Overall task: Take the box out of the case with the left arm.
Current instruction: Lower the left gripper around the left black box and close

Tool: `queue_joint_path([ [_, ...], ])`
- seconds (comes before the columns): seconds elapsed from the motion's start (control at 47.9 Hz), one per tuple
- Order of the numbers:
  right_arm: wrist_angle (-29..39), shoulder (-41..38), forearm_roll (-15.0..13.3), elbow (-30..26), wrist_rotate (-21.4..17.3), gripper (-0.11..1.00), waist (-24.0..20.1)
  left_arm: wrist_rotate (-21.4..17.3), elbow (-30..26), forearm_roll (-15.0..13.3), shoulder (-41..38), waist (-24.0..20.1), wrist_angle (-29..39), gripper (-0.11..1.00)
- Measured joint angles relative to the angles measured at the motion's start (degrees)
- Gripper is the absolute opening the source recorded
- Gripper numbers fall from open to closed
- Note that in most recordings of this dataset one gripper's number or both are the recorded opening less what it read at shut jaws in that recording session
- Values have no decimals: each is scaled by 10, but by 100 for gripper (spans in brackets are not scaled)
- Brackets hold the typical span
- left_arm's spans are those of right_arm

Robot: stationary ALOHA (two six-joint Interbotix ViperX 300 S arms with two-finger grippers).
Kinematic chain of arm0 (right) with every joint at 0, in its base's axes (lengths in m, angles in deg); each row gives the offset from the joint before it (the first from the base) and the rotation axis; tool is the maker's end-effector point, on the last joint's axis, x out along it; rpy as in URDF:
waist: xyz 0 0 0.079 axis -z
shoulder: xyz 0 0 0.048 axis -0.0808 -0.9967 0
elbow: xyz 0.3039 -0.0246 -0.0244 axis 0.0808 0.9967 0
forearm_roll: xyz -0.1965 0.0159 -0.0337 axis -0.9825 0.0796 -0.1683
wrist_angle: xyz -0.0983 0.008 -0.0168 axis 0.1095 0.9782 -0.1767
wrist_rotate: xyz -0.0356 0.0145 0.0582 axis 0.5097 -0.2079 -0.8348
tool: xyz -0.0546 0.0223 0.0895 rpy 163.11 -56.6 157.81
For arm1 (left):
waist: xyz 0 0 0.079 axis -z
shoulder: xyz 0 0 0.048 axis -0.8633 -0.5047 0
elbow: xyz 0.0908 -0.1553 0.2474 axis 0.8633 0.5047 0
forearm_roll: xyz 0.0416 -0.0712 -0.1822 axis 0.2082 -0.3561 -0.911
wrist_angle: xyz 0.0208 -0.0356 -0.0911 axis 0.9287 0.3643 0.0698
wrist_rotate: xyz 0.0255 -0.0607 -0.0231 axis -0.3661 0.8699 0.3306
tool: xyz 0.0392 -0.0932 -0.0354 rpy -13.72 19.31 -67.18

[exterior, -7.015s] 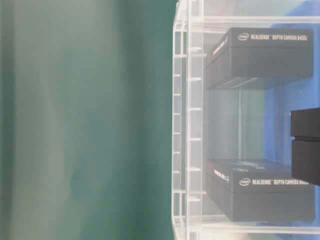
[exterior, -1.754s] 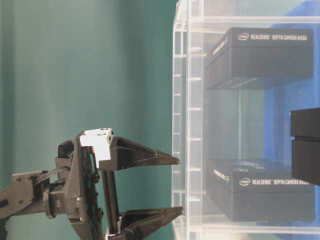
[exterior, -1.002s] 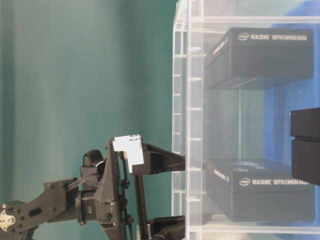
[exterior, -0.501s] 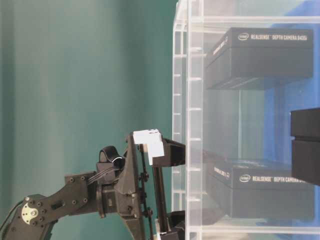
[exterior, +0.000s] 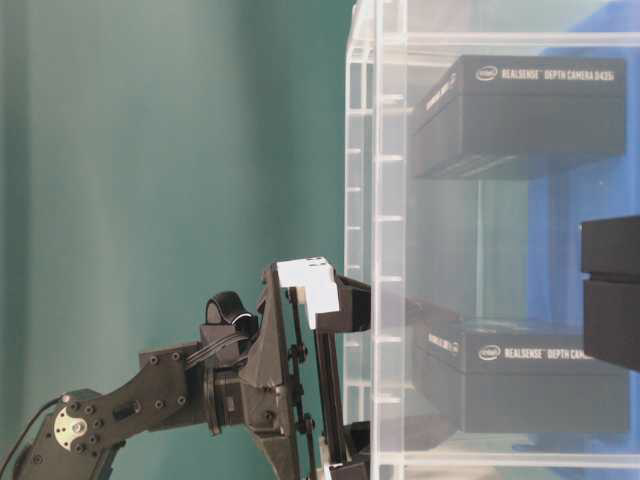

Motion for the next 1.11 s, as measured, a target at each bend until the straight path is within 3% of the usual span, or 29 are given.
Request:
queue_joint_path([
  [0.251,0,0,0,0,1,0,0,-4,0,-2,-1,1,-1,85],
  [0.397,0,0,0,0,0,0,0,-8,0,-5,0,0,-4,64],
  [1.106,-3,-2,5,0,0,0,0,4,9,-6,12,10,6,64],
])
